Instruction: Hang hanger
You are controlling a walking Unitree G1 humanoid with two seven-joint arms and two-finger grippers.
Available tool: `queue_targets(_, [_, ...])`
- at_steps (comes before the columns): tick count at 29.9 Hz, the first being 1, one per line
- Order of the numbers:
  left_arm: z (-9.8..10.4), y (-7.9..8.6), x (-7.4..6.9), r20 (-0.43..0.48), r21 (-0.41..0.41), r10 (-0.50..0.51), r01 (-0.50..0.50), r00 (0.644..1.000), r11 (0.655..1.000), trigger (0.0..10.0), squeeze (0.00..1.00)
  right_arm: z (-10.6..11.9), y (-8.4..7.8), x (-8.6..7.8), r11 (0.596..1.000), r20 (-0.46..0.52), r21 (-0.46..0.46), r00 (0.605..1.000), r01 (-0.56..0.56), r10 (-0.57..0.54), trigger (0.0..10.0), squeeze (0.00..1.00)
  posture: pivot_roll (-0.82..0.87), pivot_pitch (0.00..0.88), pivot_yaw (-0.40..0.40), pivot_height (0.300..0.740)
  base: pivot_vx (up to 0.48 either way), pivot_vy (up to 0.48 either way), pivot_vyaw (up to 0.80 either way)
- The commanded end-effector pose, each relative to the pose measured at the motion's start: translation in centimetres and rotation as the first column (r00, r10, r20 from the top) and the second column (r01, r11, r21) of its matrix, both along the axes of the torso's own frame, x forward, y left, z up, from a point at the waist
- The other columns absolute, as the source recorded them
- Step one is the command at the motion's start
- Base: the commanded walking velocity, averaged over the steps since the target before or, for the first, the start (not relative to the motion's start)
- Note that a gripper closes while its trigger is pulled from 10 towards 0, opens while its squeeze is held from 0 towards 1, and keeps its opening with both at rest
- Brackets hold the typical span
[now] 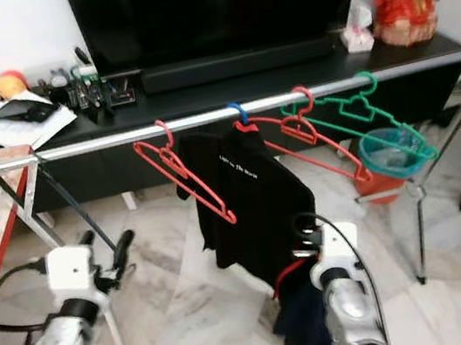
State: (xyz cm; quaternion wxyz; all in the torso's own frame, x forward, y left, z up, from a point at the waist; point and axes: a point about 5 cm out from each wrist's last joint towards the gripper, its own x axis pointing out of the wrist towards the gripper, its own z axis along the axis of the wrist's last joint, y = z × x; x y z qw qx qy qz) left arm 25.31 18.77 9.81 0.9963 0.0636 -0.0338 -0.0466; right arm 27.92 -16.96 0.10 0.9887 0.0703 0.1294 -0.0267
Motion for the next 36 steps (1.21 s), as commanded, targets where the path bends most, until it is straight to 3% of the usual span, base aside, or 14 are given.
queue_targets(1, [0.2,-0.6,0.2,0.006,-0.006,-0.022,0.022,1.0,1.0,10.0,0.0,0.4,-0.9,0.3,1.0,0.014,-0.012,1.0,0.021,-0.021,10.0,0.0,0.02,0.031,0.008,0.74,0.0,0.0,0.0])
queue_targets(20, [0.5,-1.6,0.4,-0.003,-0.012,-0.089,0.089,0.996,0.996,10.0,0.0,0.0,-1.0,0.0,1.0,-0.006,-0.009,1.0,0.028,-0.028,10.0,0.0,0.03,0.033,0.012,0.74,0.0,0.0,0.0])
queue_targets(36, [0.5,-1.9,0.5,-0.004,-0.017,-0.113,0.113,0.994,0.993,10.0,0.0,-0.2,-1.0,-0.1,0.999,-0.019,-0.008,0.999,0.036,-0.036,10.0,0.0,0.03,0.021,0.013,0.74,0.27,0.0,0.0])
